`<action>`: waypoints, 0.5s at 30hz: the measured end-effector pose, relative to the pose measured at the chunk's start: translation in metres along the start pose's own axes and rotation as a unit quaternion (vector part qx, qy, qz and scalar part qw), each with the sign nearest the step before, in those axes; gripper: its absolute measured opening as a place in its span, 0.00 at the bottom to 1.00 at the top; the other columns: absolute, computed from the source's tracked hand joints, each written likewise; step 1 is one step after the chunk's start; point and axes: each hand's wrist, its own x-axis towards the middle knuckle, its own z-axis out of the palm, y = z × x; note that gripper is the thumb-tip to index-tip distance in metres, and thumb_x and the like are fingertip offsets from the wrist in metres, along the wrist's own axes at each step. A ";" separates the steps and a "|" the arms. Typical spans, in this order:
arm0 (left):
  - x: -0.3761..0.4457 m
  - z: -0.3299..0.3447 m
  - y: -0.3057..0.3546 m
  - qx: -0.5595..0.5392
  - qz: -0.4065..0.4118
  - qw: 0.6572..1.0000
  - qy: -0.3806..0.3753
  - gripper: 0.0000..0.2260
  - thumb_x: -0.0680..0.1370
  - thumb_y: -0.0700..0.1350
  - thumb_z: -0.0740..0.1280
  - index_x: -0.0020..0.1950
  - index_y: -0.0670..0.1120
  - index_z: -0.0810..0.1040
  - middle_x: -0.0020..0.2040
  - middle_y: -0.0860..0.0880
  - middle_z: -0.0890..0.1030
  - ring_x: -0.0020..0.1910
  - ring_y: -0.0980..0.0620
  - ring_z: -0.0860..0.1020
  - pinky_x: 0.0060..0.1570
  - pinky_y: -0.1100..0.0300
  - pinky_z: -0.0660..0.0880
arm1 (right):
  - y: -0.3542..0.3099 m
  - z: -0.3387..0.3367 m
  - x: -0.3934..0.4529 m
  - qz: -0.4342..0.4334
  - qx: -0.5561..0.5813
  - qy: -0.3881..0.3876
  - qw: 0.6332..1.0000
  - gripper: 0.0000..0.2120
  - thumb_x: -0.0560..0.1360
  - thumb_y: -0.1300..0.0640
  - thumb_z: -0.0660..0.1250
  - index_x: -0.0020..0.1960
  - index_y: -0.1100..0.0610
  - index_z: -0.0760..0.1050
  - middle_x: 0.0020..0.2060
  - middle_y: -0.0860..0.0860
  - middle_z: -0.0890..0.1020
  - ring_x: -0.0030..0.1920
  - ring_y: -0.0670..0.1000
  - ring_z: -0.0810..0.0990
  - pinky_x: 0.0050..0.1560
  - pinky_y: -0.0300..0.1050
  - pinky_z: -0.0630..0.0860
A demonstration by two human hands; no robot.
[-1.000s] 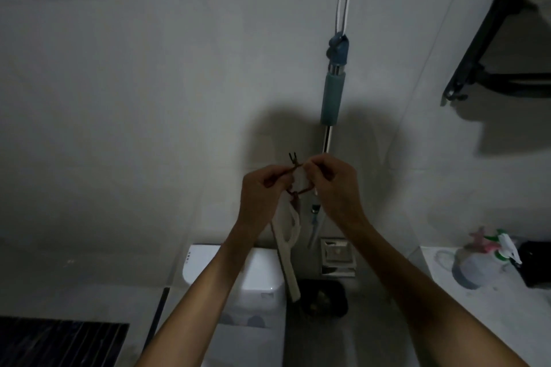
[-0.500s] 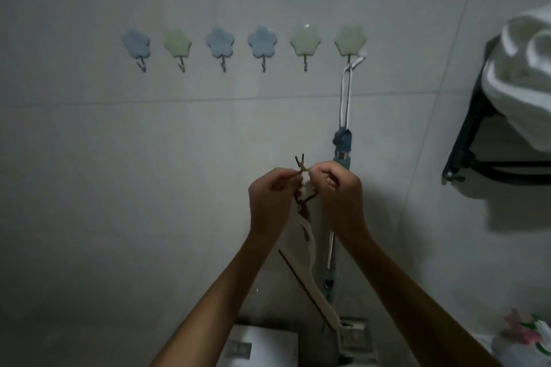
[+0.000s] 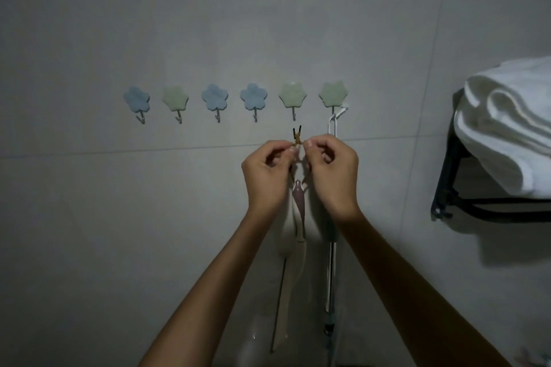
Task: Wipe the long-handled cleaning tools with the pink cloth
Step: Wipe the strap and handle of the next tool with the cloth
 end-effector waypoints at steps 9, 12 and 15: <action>0.037 0.018 0.014 0.017 0.025 0.998 0.046 0.04 0.78 0.39 0.71 0.47 0.45 0.85 0.40 0.53 0.84 0.41 0.60 0.82 0.44 0.68 0.78 | -0.012 0.010 0.042 0.002 -0.027 0.038 0.999 0.06 0.79 0.54 0.67 0.44 0.50 0.81 0.35 0.46 0.82 0.38 0.47 0.82 0.44 0.58 0.81; 0.043 0.023 0.013 0.018 0.016 0.998 0.059 0.04 0.77 0.39 0.71 0.48 0.43 0.86 0.41 0.52 0.85 0.41 0.59 0.82 0.44 0.68 0.78 | -0.009 0.014 0.048 0.006 -0.033 0.050 0.998 0.06 0.79 0.53 0.67 0.44 0.50 0.81 0.35 0.46 0.82 0.38 0.48 0.82 0.43 0.58 0.81; 0.049 0.026 0.010 0.025 0.012 0.998 0.064 0.03 0.77 0.39 0.72 0.47 0.43 0.86 0.39 0.52 0.85 0.39 0.58 0.82 0.43 0.67 0.78 | -0.004 0.017 0.050 0.005 -0.042 0.055 0.998 0.07 0.78 0.52 0.67 0.43 0.50 0.80 0.35 0.46 0.82 0.38 0.48 0.82 0.43 0.58 0.81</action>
